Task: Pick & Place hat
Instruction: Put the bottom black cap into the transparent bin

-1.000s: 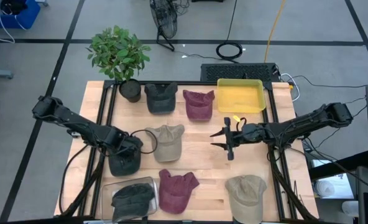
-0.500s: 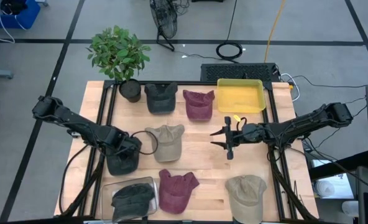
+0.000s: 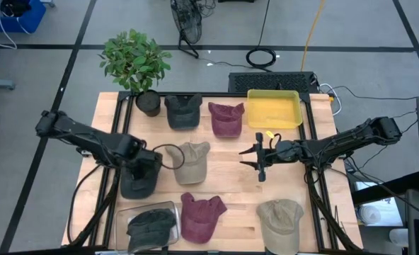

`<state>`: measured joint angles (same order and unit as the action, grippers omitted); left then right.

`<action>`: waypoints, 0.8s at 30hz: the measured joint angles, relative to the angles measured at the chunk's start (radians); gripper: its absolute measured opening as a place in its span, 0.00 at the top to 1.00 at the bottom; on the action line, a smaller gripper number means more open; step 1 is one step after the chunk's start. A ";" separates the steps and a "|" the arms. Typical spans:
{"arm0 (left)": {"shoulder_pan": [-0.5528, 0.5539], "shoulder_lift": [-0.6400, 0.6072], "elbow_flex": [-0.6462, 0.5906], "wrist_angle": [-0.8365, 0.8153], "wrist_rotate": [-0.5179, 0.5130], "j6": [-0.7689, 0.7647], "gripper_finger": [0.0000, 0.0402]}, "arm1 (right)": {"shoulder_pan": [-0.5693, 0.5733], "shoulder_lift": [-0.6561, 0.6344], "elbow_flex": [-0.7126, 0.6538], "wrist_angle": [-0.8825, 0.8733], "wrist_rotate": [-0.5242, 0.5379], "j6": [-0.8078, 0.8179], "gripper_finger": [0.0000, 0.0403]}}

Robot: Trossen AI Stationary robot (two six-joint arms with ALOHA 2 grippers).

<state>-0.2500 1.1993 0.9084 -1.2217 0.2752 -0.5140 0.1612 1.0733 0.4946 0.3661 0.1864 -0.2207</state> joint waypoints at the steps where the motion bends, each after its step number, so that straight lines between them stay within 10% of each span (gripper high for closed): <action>1: 0.010 -0.004 0.033 -0.013 0.025 -0.006 0.97 | 0.000 0.000 0.000 -0.004 0.000 0.000 0.68; 13: -0.033 -0.030 0.417 0.074 0.246 -0.498 0.97 | 0.000 0.000 0.000 -0.054 0.000 0.006 0.68; 24: -0.269 0.007 0.316 0.449 0.184 -0.827 0.97 | 0.000 0.000 0.000 -0.068 -0.001 0.018 0.68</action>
<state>-0.5191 1.2063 1.2246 -0.7728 0.4594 -1.3415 0.1612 1.0733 0.4946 0.2981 0.1856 -0.2024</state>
